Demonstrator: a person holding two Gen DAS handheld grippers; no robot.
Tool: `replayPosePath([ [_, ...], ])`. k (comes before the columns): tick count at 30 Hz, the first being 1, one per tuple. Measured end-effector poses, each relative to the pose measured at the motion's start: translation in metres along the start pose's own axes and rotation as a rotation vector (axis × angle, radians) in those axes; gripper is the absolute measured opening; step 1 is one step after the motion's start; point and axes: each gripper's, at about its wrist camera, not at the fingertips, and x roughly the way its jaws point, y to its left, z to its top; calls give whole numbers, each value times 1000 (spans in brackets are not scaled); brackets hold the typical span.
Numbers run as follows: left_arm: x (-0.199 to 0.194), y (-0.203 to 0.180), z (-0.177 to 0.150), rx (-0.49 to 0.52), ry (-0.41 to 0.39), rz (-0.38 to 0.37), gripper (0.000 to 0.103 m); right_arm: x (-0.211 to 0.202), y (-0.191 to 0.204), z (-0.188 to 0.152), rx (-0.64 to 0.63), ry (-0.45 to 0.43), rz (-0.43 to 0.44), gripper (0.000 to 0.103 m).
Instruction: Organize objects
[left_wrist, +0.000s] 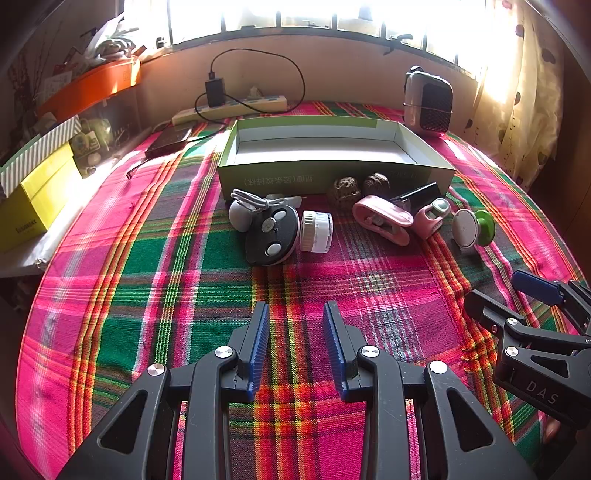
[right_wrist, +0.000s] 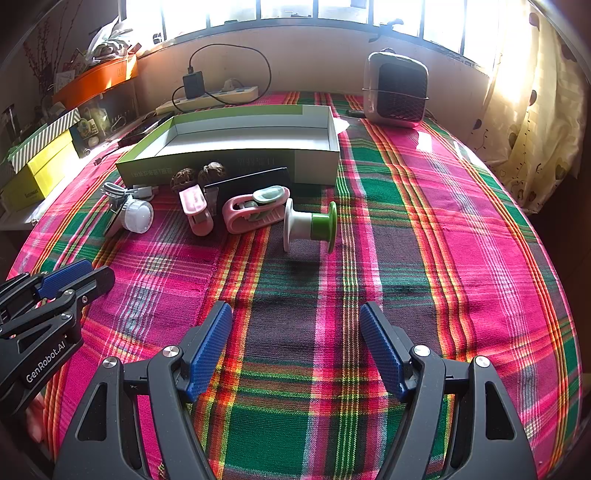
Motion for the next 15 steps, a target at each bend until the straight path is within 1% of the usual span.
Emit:
replayPosePath([
  [7,0,0,0,0,0,0,28,0,0,0,0,0,0,72],
  [15,0,3,3,-10,0,-22,30,0,2,0,-1,0,0,73],
])
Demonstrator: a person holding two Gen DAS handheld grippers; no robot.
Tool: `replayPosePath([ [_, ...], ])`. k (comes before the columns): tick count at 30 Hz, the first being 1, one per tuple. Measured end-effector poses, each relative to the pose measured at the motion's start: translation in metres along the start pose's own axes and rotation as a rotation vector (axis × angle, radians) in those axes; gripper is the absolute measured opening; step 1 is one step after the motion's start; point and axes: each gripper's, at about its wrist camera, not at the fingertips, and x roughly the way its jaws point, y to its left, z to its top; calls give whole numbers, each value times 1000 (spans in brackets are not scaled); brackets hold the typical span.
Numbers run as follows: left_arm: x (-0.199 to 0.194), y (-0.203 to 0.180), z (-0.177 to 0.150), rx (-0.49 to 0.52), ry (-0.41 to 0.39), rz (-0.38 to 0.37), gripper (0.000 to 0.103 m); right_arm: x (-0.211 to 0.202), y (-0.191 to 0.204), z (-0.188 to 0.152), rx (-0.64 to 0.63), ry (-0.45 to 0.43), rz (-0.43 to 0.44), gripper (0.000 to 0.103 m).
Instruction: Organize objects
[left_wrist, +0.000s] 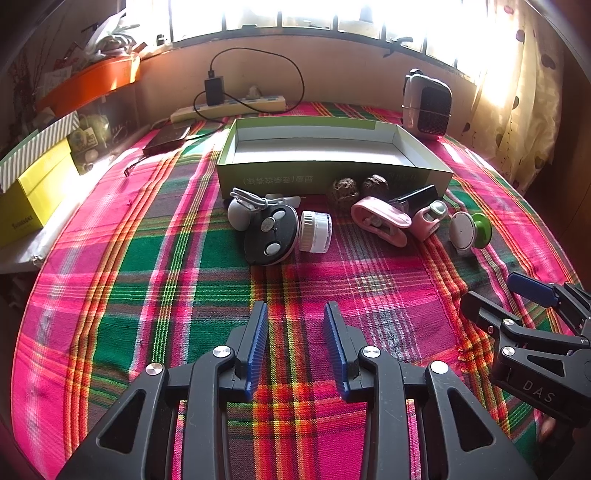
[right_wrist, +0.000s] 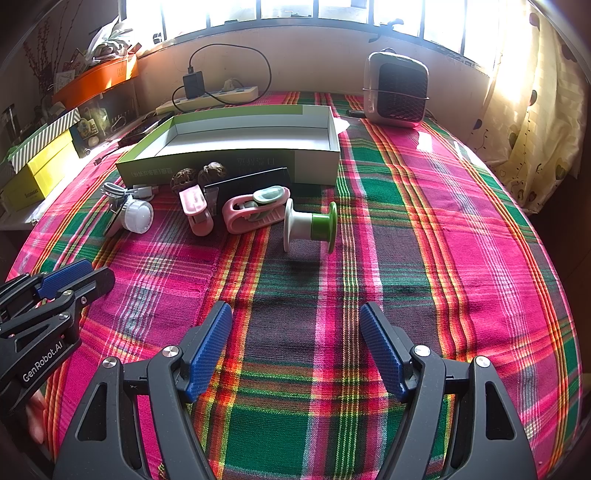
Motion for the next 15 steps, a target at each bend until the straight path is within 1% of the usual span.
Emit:
replayPosePath([
  [4,-1,1,-2,0,0,-15,33,0,-1,-1,-4,2,6,74],
  [8,-1,4,-1,-6,2,-33,33,3,-1,2,-10,8,10,75],
  [12,0,12,2,-28,7,-76,33,3,-2,3,-15,18,20,75],
  [15,1,16,5,-37,11,-79,33,6,-4,8,-16,28,32,75],
])
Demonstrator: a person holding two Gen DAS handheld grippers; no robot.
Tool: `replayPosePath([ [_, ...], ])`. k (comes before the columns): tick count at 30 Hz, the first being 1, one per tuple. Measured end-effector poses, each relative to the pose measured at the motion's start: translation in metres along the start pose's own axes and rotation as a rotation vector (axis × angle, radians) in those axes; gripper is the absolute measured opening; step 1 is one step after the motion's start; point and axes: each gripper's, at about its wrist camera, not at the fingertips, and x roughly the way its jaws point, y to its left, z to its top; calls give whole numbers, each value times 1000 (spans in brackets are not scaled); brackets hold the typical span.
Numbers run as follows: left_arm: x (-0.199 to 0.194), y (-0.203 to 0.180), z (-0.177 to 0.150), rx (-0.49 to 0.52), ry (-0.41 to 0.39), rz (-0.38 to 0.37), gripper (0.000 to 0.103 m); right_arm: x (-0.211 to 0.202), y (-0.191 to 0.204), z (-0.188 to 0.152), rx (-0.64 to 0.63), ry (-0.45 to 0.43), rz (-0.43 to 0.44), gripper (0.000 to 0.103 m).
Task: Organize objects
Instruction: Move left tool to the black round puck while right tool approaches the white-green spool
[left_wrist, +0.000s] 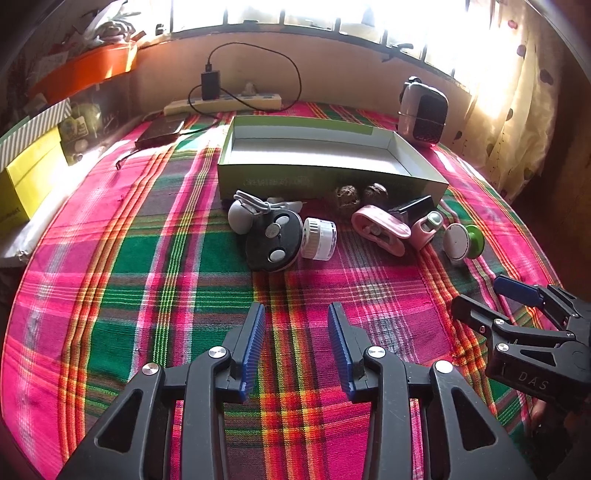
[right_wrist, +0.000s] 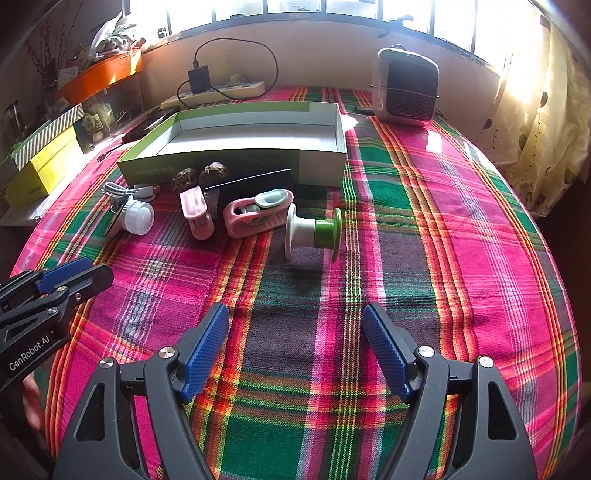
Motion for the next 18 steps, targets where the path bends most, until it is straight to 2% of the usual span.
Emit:
replayPosePath([
  [7,5,15,9,-25,1,-5,33,9,-17,13,60,4,-14,75],
  [10,9,16,14,-10,10,-18,33,12,-18,19,58,4,-16,75],
  [18,20,14,26,45,14,5,34,25,-17,31,31,14,-35,76],
])
